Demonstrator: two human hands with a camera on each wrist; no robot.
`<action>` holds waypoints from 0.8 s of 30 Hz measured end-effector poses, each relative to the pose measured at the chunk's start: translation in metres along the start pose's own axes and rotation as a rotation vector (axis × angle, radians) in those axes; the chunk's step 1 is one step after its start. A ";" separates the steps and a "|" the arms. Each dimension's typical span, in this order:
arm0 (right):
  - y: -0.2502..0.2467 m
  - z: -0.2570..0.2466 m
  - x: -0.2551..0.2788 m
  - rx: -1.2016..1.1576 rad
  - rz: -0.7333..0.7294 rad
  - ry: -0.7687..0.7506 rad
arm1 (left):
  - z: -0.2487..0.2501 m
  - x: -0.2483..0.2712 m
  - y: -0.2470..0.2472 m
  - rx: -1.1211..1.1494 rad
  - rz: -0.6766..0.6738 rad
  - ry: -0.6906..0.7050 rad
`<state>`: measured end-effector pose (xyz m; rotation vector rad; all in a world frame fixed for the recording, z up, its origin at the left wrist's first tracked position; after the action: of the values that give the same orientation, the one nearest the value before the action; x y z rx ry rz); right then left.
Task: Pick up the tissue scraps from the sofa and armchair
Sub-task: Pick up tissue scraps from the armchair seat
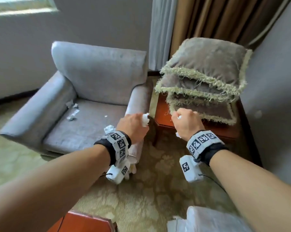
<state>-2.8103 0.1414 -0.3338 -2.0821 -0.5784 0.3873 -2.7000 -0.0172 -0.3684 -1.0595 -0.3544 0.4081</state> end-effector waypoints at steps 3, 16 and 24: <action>0.015 -0.050 -0.033 -0.002 -0.043 -0.119 | -0.037 -0.012 -0.037 -0.052 0.064 -0.089; 0.062 -0.182 -0.165 -0.092 -0.263 -0.311 | -0.154 -0.052 -0.171 -0.126 0.260 -0.402; 0.137 -0.283 -0.205 -0.075 -0.376 -0.405 | -0.259 -0.048 -0.236 -0.183 0.307 -0.571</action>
<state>-2.8128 -0.2313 -0.2866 -1.9161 -1.2184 0.5761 -2.5847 -0.3395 -0.2777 -1.1688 -0.7504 0.9749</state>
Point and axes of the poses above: each hand's wrist, its own x-axis away from the middle knuckle, its own y-axis out of the palm, z = x × y, the point moved 8 cm from there along -x, towards the middle knuckle, and after that the axes turned 3 degrees about -z, right-handed, at the moved point
